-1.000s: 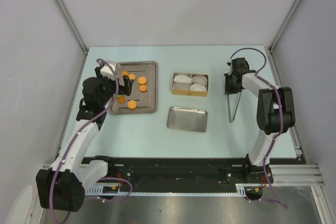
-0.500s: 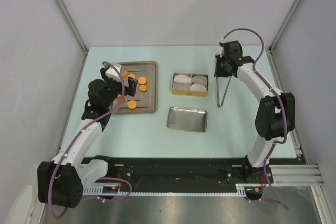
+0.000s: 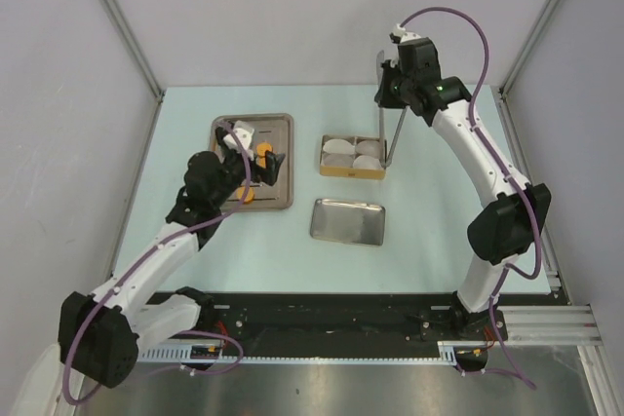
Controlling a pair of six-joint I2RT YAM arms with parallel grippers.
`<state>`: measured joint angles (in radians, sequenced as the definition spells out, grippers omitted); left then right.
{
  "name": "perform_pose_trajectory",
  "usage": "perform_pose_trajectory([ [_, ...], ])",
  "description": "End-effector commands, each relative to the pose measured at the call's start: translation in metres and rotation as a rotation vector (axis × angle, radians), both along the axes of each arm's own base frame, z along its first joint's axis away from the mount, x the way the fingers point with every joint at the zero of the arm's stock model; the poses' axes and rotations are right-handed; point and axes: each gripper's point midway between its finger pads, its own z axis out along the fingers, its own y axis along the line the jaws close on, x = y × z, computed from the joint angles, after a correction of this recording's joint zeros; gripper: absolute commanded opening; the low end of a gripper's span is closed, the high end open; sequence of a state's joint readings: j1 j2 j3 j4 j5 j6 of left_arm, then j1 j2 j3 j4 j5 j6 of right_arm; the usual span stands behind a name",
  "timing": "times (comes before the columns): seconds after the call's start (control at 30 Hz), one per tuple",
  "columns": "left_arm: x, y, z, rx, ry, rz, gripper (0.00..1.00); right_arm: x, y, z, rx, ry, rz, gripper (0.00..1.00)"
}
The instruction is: Pack the cookies
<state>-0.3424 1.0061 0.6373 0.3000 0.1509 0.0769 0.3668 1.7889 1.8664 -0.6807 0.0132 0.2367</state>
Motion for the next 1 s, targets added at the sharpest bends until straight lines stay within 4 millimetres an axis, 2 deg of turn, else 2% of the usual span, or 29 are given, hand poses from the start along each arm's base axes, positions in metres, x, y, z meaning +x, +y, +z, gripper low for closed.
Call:
perform_pose_trajectory([
  [0.0, -0.003, -0.043, 0.052, -0.042, -0.065, -0.052, 1.0, 0.012, 0.018, 0.033, 0.069, -0.089, -0.003, 0.0],
  [0.03, -0.007, -0.054, 0.055, -0.053, -0.06, -0.101, 1.0, 0.015, 0.027, 0.04, 0.106, -0.113, 0.037, 0.0],
  [0.17, -0.021, -0.096, 0.075, -0.148, -0.013, -0.295, 1.0, 0.019, 0.045, 0.048, 0.167, -0.137, 0.099, 0.0],
  [0.2, -0.022, -0.104, 0.087, -0.178, -0.009, -0.331, 1.0, 0.019, 0.048, 0.048, 0.174, -0.138, 0.113, 0.0],
  [0.23, -0.018, -0.112, 0.08, -0.182, 0.023, -0.353, 1.0, 0.017, 0.052, 0.048, 0.192, -0.131, 0.136, 0.0],
  [0.3, -0.017, -0.123, 0.085, -0.205, 0.04, -0.391, 1.0, 0.014, 0.058, 0.049, 0.21, -0.129, 0.163, 0.0],
  [0.33, -0.015, -0.13, 0.078, -0.206, 0.065, -0.418, 1.0, 0.01, 0.062, 0.05, 0.23, -0.134, 0.191, 0.0],
  [0.43, -0.018, -0.145, 0.078, -0.23, 0.093, -0.497, 1.0, 0.001, 0.073, 0.064, 0.281, -0.183, 0.27, 0.0],
  [0.47, -0.016, -0.151, 0.07, -0.231, 0.119, -0.523, 1.0, -0.002, 0.074, 0.06, 0.287, -0.181, 0.286, 0.0],
  [0.5, -0.024, -0.159, 0.072, -0.24, 0.137, -0.591, 1.0, -0.008, 0.08, 0.073, 0.317, -0.213, 0.335, 0.0],
  [0.57, -0.025, -0.168, 0.063, -0.244, 0.178, -0.639, 1.0, -0.017, 0.083, 0.077, 0.346, -0.227, 0.381, 0.0],
  [0.6, -0.031, -0.172, 0.062, -0.254, 0.199, -0.687, 1.0, -0.024, 0.085, 0.093, 0.372, -0.272, 0.419, 0.0],
  [0.7, -0.037, -0.179, 0.06, -0.288, 0.238, -0.766, 1.0, -0.038, 0.083, 0.111, 0.404, -0.337, 0.463, 0.0],
  [0.8, -0.039, -0.181, 0.06, -0.308, 0.266, -0.814, 1.0, -0.054, 0.084, 0.121, 0.431, -0.365, 0.529, 0.0],
  [0.83, -0.043, -0.182, 0.062, -0.312, 0.27, -0.856, 1.0, -0.06, 0.081, 0.13, 0.439, -0.385, 0.539, 0.0],
  [0.97, -0.047, -0.181, 0.067, -0.345, 0.31, -0.927, 1.0, -0.077, 0.074, 0.144, 0.491, -0.408, 0.578, 0.0],
])
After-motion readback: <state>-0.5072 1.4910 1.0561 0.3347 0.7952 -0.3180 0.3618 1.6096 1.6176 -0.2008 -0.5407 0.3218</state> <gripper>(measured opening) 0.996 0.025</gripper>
